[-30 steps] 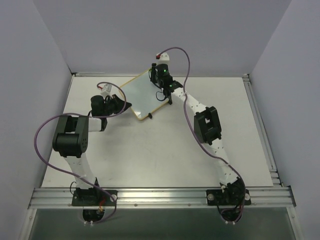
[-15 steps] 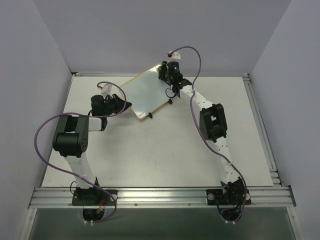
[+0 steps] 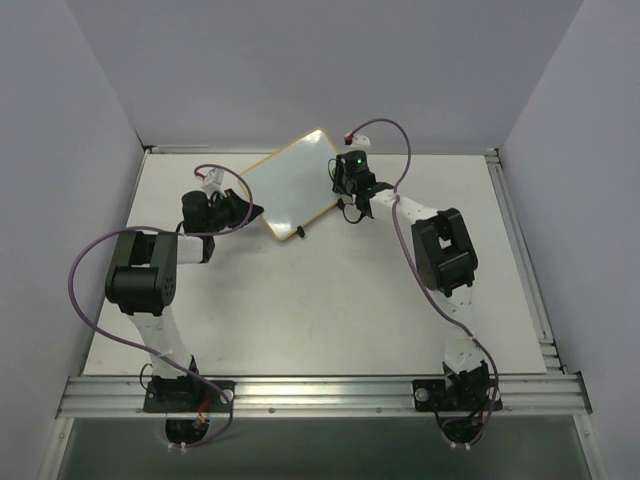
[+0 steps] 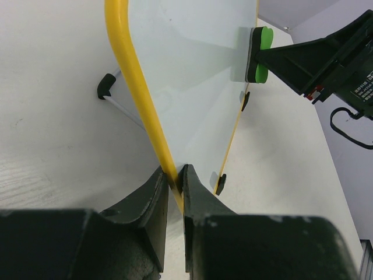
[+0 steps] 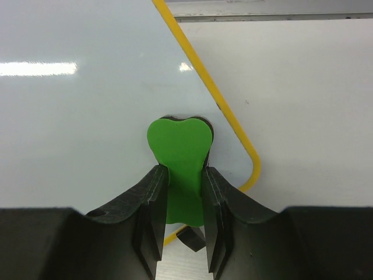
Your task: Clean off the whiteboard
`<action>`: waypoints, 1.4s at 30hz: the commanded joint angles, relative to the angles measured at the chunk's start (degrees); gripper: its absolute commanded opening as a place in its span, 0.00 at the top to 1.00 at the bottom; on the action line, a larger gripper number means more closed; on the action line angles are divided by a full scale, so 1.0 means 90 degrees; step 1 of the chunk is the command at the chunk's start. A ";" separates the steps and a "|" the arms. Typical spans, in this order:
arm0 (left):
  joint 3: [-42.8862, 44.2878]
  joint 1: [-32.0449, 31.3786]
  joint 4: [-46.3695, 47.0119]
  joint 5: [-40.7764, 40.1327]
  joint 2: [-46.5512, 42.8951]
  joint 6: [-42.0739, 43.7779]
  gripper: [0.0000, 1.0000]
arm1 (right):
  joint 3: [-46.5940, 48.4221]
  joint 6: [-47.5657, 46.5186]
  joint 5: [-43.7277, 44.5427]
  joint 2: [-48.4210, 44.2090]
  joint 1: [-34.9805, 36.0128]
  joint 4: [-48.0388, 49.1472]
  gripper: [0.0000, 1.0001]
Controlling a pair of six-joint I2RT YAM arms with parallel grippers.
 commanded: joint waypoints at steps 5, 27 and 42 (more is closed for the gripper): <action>0.0046 -0.0184 -0.0374 -0.0043 0.0046 0.0507 0.93 | 0.0497 -0.0126 0.0361 0.0303 0.0295 -0.0054 1.00; 0.0036 -0.0184 -0.0413 -0.0063 0.0026 0.0536 0.93 | 0.2366 0.0176 0.0392 0.1369 0.0804 -0.0269 1.00; 0.0055 -0.0184 -0.0423 -0.0073 0.0046 0.0536 0.93 | -0.0964 0.0625 -0.0088 0.0070 -0.0300 0.0776 1.00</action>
